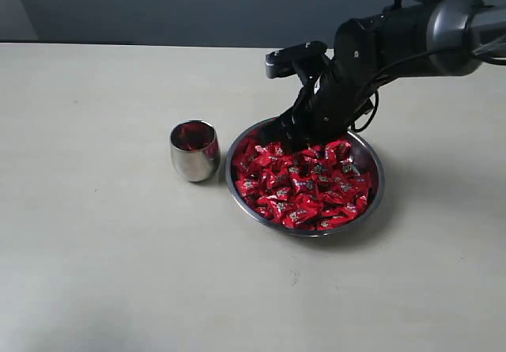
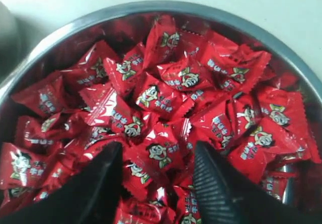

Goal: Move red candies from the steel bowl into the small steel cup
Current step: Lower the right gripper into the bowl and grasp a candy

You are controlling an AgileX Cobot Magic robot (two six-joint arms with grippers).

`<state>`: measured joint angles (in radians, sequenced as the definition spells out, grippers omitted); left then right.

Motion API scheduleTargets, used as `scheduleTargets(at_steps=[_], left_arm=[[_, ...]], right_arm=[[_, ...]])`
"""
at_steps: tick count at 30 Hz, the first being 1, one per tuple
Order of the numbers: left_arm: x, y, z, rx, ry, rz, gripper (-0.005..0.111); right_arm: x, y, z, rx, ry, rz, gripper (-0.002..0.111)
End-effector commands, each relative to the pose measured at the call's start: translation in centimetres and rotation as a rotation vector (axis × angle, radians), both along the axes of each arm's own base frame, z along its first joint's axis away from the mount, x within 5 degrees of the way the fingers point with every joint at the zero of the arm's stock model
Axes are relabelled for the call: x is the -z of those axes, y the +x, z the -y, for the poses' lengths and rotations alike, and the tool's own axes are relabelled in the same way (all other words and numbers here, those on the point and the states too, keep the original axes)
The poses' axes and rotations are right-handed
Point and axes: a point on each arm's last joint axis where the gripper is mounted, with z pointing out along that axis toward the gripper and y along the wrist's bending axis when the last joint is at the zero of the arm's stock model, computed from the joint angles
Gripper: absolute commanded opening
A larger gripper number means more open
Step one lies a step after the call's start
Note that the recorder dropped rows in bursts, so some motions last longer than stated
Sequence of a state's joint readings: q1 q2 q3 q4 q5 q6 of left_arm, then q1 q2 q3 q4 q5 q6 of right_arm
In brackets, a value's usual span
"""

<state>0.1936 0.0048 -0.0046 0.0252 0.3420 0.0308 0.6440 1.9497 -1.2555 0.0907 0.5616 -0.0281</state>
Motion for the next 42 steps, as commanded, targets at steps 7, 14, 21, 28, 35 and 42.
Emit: scheduleTargets(at_steps=[7,14,21,28,35,42], left_arm=[[0.1,0.0,0.0,0.006,0.002,0.008,0.000],[0.1,0.0,0.0,0.006,0.002,0.008,0.000],[0.1,0.0,0.0,0.006,0.002,0.008,0.000],[0.1,0.0,0.0,0.006,0.002,0.008,0.000],[0.1,0.0,0.0,0.006,0.002,0.008,0.000],[0.1,0.0,0.0,0.006,0.002,0.008,0.000]], right_arm=[[1.1,0.6,-0.1,-0.005,-0.008,0.018,0.043],[1.9,0.8,-0.2,-0.005,-0.012,0.016,0.043],[2.2,1.0,-0.4,-0.002,-0.001,0.029,0.043],[0.7,2.0,-1.1,-0.001,0.030,0.065,0.043],[0.2,2.0,-1.8,-0.028,0.036,0.076,0.043],[3.0,2.0,-1.8,-0.029,-0.014,0.004,0.043]])
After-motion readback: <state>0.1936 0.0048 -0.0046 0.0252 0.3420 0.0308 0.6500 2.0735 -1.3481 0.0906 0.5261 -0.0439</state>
